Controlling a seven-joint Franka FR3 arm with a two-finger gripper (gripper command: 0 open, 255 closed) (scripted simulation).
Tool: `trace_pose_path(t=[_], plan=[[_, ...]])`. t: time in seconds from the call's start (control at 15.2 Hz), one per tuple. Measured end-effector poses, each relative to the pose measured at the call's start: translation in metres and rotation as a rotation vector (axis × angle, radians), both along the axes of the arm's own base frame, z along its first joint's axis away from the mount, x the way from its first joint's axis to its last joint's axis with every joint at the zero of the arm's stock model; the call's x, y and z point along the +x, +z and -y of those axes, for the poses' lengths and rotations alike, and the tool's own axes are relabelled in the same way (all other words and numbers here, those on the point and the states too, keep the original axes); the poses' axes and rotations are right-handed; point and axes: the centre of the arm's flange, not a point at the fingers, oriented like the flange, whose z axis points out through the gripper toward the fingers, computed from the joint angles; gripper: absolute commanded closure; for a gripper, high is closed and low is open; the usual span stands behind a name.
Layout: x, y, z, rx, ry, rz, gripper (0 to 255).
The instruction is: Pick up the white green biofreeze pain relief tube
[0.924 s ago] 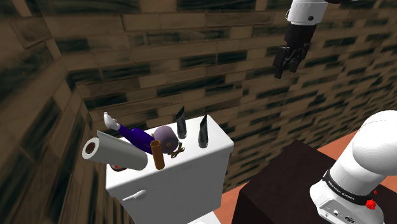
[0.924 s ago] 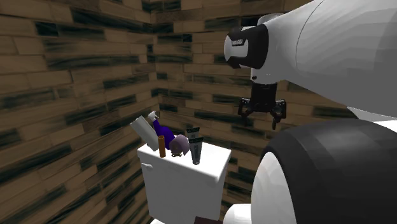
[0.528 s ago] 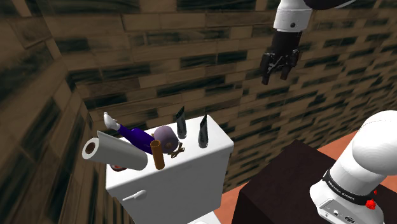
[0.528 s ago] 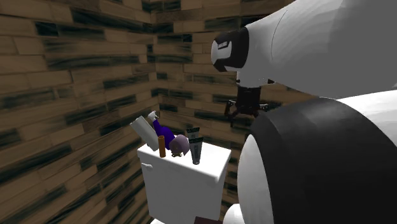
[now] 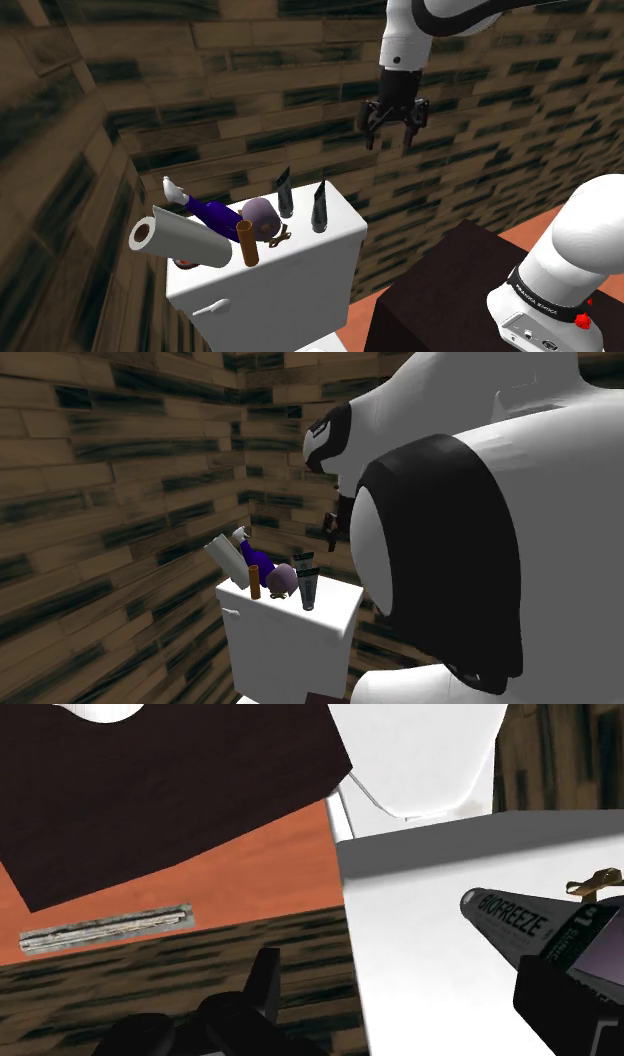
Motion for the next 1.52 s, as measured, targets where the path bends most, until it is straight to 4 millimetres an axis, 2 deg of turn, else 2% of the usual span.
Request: trace_pose_path(t=[0.4,0.79,1.06,1.32,1.52], plan=[[0.043,-0.028,-0.050,0.047,-0.188,-0.052,0],[0.102,-0.054,-0.100,0.095,-0.375,-0.103,0],[0.140,-0.072,-0.124,0.128,-0.500,-0.138,0],[0.179,-0.089,-0.140,0.160,-0.624,-0.172,0],[0.191,-0.107,-0.145,0.166,-0.653,-0.181,0]])
